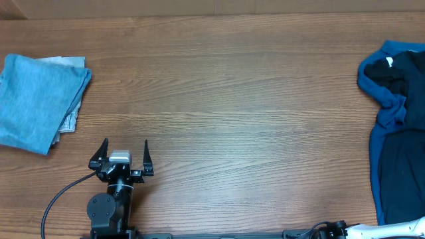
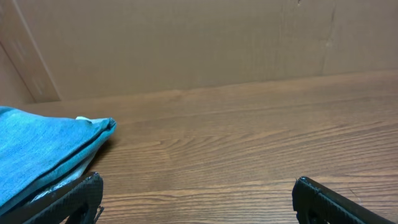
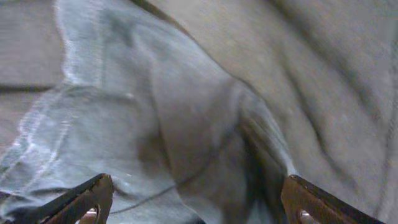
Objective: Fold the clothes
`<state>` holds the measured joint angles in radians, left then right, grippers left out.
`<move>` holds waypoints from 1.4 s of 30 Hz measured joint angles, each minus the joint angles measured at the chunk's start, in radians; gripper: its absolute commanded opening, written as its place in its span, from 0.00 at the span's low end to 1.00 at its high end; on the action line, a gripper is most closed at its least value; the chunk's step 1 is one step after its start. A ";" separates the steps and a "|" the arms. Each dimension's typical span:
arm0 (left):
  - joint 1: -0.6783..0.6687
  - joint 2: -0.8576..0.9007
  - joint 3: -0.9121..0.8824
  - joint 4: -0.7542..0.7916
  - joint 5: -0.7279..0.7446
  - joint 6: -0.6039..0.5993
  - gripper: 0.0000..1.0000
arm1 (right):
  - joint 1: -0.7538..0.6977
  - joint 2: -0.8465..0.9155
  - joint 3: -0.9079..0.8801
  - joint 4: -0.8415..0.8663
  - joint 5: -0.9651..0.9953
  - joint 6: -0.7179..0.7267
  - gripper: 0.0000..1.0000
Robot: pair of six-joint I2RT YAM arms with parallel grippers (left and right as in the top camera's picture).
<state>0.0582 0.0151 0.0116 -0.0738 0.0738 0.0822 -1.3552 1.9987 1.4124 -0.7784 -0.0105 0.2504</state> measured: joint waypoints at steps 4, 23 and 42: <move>0.000 0.000 0.000 0.000 0.000 0.000 1.00 | 0.000 0.000 0.000 -0.038 0.030 0.045 0.91; 0.000 0.000 0.000 0.000 0.000 0.000 1.00 | 0.000 0.000 0.000 -0.069 0.052 0.090 0.62; 0.000 0.000 0.000 0.000 0.000 0.000 1.00 | 0.044 0.000 0.010 -0.129 0.055 0.090 0.04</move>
<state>0.0582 0.0151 0.0116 -0.0738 0.0738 0.0822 -1.3109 1.9991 1.4223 -0.9070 0.0444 0.3401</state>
